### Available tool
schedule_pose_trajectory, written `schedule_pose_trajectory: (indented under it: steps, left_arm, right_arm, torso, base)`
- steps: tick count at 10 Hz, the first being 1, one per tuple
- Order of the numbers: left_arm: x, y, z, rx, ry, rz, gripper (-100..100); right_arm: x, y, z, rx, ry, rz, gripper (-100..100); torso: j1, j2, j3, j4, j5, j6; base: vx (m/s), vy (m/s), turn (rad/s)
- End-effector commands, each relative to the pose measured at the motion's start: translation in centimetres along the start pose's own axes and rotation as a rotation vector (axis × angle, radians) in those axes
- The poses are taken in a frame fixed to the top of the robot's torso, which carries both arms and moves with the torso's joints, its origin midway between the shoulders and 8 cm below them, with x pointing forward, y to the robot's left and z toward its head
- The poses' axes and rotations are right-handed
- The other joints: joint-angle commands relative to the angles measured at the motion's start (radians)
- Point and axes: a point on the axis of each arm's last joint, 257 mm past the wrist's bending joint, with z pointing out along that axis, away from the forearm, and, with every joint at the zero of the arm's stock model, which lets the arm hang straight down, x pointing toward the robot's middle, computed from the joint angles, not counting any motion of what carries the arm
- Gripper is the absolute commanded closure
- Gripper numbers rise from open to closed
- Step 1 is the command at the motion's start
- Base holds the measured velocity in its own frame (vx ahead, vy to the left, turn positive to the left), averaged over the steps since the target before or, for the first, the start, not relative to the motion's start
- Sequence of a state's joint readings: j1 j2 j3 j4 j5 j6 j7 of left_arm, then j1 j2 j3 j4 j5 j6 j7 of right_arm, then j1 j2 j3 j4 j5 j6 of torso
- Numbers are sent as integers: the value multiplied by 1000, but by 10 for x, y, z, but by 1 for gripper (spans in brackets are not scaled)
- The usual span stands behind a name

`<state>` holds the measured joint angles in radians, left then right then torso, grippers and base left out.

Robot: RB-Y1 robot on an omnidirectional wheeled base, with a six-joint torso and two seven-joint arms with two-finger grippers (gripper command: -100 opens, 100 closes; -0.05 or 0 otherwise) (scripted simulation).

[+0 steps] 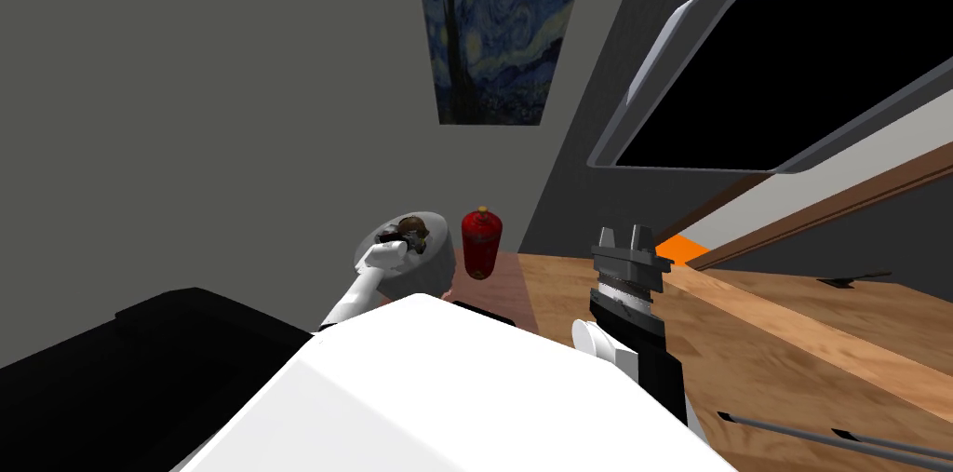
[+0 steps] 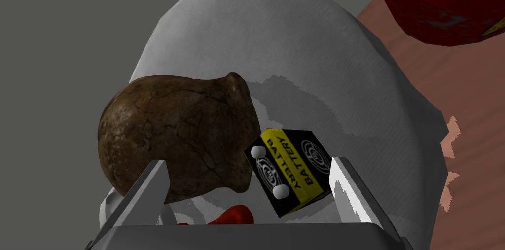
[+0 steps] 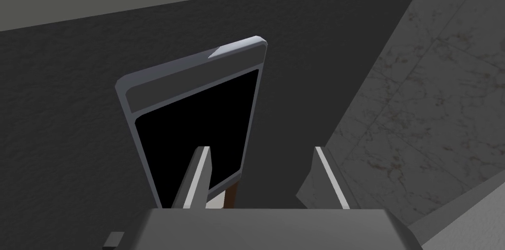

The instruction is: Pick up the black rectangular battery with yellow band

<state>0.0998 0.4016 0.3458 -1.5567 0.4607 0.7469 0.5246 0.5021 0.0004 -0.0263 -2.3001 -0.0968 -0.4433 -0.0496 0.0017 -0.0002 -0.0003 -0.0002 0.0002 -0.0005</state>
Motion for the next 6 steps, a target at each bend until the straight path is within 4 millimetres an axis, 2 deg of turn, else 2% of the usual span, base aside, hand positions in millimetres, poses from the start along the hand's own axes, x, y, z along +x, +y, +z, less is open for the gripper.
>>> schedule_pose_trajectory:
  steps: [1,6]
  left_arm:
    - [-16,10,5,-56,-38,-81,-100]
    - [-40,39,10,-184,-118,-220,-100]
  right_arm:
    - [0,0,0,0,0,0,0]
    - [0,0,0,0,0,0,0]
  torso:
    - [0,0,0,0,0,0]
    - [2,0,0,0,0,0]
  base:
    - [17,33,-14]
    - [16,36,-9]
